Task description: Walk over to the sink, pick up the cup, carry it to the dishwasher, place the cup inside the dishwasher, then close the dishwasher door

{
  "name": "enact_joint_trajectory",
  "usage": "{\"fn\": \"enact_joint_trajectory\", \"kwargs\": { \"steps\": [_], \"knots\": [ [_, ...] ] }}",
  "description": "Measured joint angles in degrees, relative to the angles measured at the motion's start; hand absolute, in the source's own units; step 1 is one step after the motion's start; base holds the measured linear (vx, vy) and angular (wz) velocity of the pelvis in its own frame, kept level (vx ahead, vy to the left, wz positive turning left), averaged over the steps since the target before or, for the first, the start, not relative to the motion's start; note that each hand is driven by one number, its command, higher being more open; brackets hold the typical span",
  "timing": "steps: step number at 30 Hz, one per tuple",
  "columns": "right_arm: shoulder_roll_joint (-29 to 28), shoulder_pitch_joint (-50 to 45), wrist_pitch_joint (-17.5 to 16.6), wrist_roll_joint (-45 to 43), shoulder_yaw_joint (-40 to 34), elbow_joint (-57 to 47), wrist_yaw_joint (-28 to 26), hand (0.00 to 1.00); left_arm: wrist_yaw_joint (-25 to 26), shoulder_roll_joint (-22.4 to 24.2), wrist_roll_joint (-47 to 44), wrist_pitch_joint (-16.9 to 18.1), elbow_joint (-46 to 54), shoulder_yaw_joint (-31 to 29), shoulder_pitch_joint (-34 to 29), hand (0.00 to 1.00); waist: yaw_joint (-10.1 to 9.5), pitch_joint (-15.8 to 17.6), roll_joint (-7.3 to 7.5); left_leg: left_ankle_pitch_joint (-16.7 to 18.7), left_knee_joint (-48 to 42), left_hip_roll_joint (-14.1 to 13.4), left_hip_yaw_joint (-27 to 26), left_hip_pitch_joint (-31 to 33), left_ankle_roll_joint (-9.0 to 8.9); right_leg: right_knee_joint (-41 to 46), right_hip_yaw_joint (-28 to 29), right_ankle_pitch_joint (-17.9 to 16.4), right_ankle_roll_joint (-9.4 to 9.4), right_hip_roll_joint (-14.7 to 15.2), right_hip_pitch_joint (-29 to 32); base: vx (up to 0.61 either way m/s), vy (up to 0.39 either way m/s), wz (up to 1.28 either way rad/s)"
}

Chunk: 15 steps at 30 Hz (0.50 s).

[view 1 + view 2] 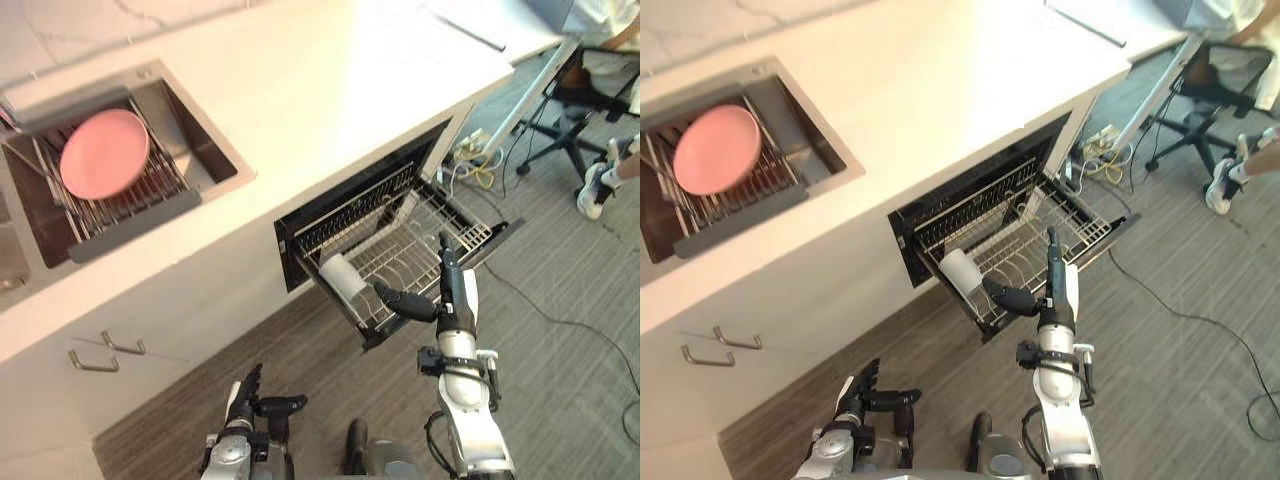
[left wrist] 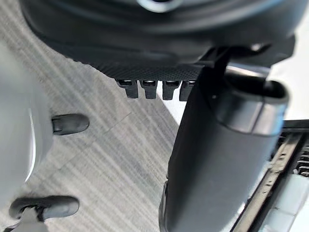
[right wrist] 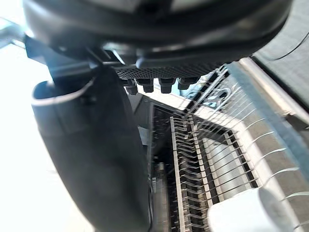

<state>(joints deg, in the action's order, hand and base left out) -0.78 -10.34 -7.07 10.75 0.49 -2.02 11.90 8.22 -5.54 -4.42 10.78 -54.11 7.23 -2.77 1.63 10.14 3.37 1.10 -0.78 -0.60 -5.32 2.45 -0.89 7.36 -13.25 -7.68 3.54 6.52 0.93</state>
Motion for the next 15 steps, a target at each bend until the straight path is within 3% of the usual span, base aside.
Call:
{"fn": "enact_joint_trajectory", "kwargs": {
  "steps": [10, 15],
  "knots": [
    [-1.0, -4.0, -0.7, -2.7, 0.1, 0.3, -0.9, 1.0, 0.0, -0.1, 1.2, -0.3, -1.9, 0.0, -0.5, 1.0, 0.79, -1.5, -1.01, -0.8, 1.1, 0.0, 0.1, -2.5, -1.05, -2.6, 0.2, 1.8, 0.08, -0.4, -3.1, -0.02, 0.006, -0.01],
    [-0.8, -4.1, -1.2, -2.7, 1.0, 0.3, -0.8, 1.0, 0.1, -0.1, 1.2, -0.3, -2.3, 0.1, -0.5, 1.0, 0.8, -1.7, -1.18, -1.6, 1.8, -0.2, 0.2, -3.2, -0.62, -2.7, 0.2, 2.2, -0.08, -0.6, -3.5, -0.07, -0.003, 0.0]
  ]
}}
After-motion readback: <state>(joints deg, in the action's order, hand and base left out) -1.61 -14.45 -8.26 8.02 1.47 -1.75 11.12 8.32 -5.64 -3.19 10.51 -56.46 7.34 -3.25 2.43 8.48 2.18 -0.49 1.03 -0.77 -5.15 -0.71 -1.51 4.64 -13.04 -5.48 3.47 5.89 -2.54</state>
